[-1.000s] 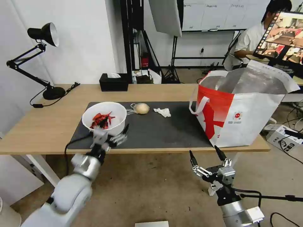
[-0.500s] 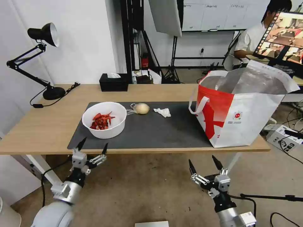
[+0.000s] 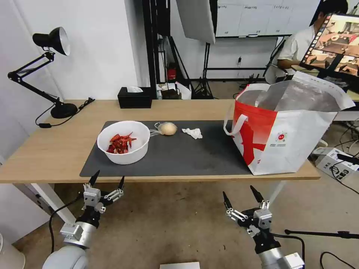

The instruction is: Pick up the trash from the table and place it into the takeout bag.

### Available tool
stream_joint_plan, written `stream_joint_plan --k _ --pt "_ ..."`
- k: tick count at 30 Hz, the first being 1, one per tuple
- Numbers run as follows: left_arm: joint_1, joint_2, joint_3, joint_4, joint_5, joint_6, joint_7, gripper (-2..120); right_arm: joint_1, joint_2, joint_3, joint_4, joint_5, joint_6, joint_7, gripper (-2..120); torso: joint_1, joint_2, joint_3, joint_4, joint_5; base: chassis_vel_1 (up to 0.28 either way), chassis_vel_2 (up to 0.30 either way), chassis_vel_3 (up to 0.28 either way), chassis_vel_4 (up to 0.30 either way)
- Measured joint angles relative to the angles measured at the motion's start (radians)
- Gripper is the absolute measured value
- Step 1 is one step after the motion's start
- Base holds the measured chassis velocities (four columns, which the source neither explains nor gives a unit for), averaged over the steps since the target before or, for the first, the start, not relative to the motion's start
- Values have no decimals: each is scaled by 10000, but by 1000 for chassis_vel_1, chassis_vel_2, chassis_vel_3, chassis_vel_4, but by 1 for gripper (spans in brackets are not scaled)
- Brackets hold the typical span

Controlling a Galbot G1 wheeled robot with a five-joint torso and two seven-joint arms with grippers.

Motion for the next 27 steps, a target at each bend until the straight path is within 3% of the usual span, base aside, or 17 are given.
stream_joint_plan --k 21,27 --pt "-84 39 -17 -191 -28 282 195 100 93 -161 -270 142 -399 -136 60 100 0 0 0 -1 0 0 0 0 0" --pt "-32 81 -65 -359 -52 373 223 100 752 -818 -654 909 83 -1091 174 100 0 0 0 0 0 0 0 0 0"
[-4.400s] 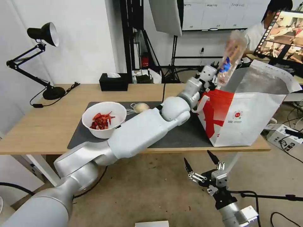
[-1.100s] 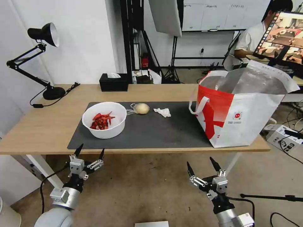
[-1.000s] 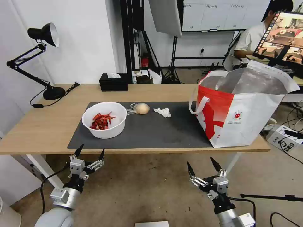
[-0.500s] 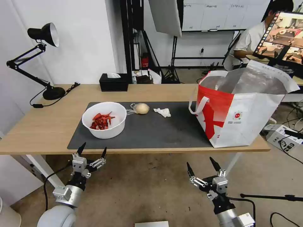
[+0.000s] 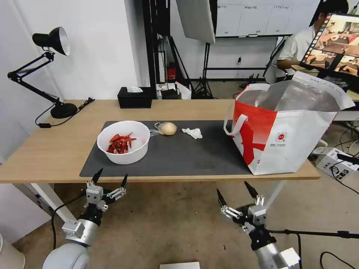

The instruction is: Pick up the trash from the table and place it into the takeout bag.

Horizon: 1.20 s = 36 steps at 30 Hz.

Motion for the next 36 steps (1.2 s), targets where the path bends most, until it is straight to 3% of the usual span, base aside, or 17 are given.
stream_joint_plan --k 7,14,23,27,31,35,36 --pt "40 -135 34 -349 49 253 23 100 1799 -1331 -784 486 1085 -1156 375 100 0 0 1 0 0 0 0 0 0" --pt "173 -392 58 -549 330 355 29 100 3598 -2207 -1635 113 1867 -2138 839 100 0 0 2 -1 -1 0 0 0 0" --pt "179 -447 8 -574 377 371 28 100 5796 -2157 -3258 -1027 2621 -3136 1841 100 1 -1 1 -1 0 0 0 0 0" --pt "192 -375 -48 -572 363 384 27 100 7872 -1758 -4622 -2292 3569 -3485 2667 100 1 -1 2 1 -1 0 0 0 0" --pt "193 -372 -52 -545 359 391 24 100 8738 -1563 -5196 -2811 4061 -3646 3098 100 1 -1 1 0 -2 0 0 0 0" --pt "193 -384 -56 -517 280 423 15 100 9798 -1289 -5911 -3443 4549 -3957 3991 100 1 -1 2 0 -2 0 0 0 0" --pt "183 -386 -56 -476 225 447 13 100 10571 -1043 -6297 -3891 4851 -4244 4635 100 1 -1 1 1 -2 0 0 0 0"
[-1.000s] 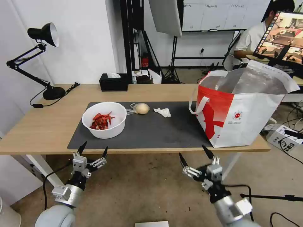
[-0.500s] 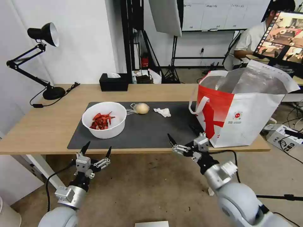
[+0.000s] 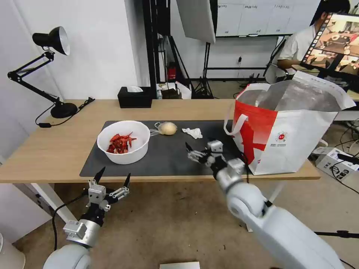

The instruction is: Pick up the trash from the table and place it into the takeout bag.

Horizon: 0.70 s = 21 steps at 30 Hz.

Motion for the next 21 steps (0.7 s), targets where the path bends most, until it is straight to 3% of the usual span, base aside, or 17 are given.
stream_joint_plan --k 5,7,14,21 --pt "-123 5 40 160 -52 5 -9 100 1154 491 -497 -963 390 -343 717 100 0 0 0 0 -2 0 0 0 0" --pt "-225 35 89 316 -86 6 -15 100 2061 1097 -892 -2135 857 -413 1275 100 1 0 0 1 0 0 0 0 0" --pt "-306 49 129 463 -110 4 -25 100 2688 1907 -1035 -3724 1111 -892 2110 100 0 0 0 -2 1 0 0 0 0" --pt "-316 -40 131 646 -118 -84 -23 100 2992 2431 -988 -4785 1365 -1053 2174 100 0 0 -1 -1 1 0 0 0 0"
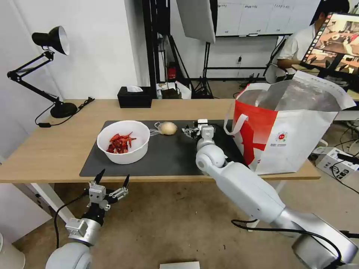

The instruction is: Pick up the trash from the table and place it into the takeout bag.

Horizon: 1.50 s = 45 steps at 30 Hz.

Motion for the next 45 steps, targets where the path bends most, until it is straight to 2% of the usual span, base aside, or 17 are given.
stream_joint_plan --k 10,20,23,24,27,28,30,32,35,36,38,40,43,45 --pt "16 -45 -15 88 -17 -172 8 100 211 860 164 -1395 -57 -53 -126 100 0 1 0 1 1 0 0 0 0" --pt "26 -26 -37 74 -51 -200 9 100 240 975 251 -1577 -38 -37 -325 100 -1 1 0 0 1 0 0 0 0" --pt "43 -30 -11 63 -48 -211 10 100 250 970 270 -1623 79 -36 -264 89 -1 1 0 0 1 0 0 0 0" --pt "43 -30 -11 63 -48 -211 10 100 250 970 270 -1623 79 -36 -264 89 -1 1 0 0 1 0 0 0 0" --pt "72 7 27 117 -27 -281 14 100 263 971 384 -1653 383 -52 -219 76 -1 1 -1 0 1 0 0 0 0" --pt "72 7 27 117 -27 -281 14 100 263 971 384 -1653 383 -52 -219 76 -1 1 -1 0 1 0 0 0 0" --pt "73 19 48 144 -20 -312 15 100 232 968 432 -1653 475 -63 -218 65 -1 1 -1 0 0 0 0 0 0" --pt "73 19 57 145 -18 -315 15 100 206 958 434 -1653 489 -68 -220 63 -1 1 -1 1 1 0 0 0 0" --pt "60 12 102 129 -14 -316 16 100 109 938 481 -1643 466 -59 -223 45 -2 1 -1 -1 1 0 0 0 0" --pt "60 12 102 129 -14 -316 16 100 109 938 481 -1643 466 -59 -223 45 -2 1 -1 -1 1 0 0 0 0" --pt "44 13 115 128 -13 -316 17 100 53 908 488 -1575 437 -16 -260 36 -2 1 -1 -4 0 0 0 0 0" --pt "40 15 120 128 -13 -315 17 100 32 891 486 -1531 434 44 -344 32 -1 1 -1 -4 1 0 0 0 0" --pt "37 26 137 124 -12 -316 19 100 -23 779 460 -1339 209 501 -852 15 -1 1 0 2 3 0 0 0 0" --pt "36 27 143 121 -12 -316 19 100 -42 711 445 -1220 98 653 -956 12 -1 1 -1 3 2 0 0 0 0"
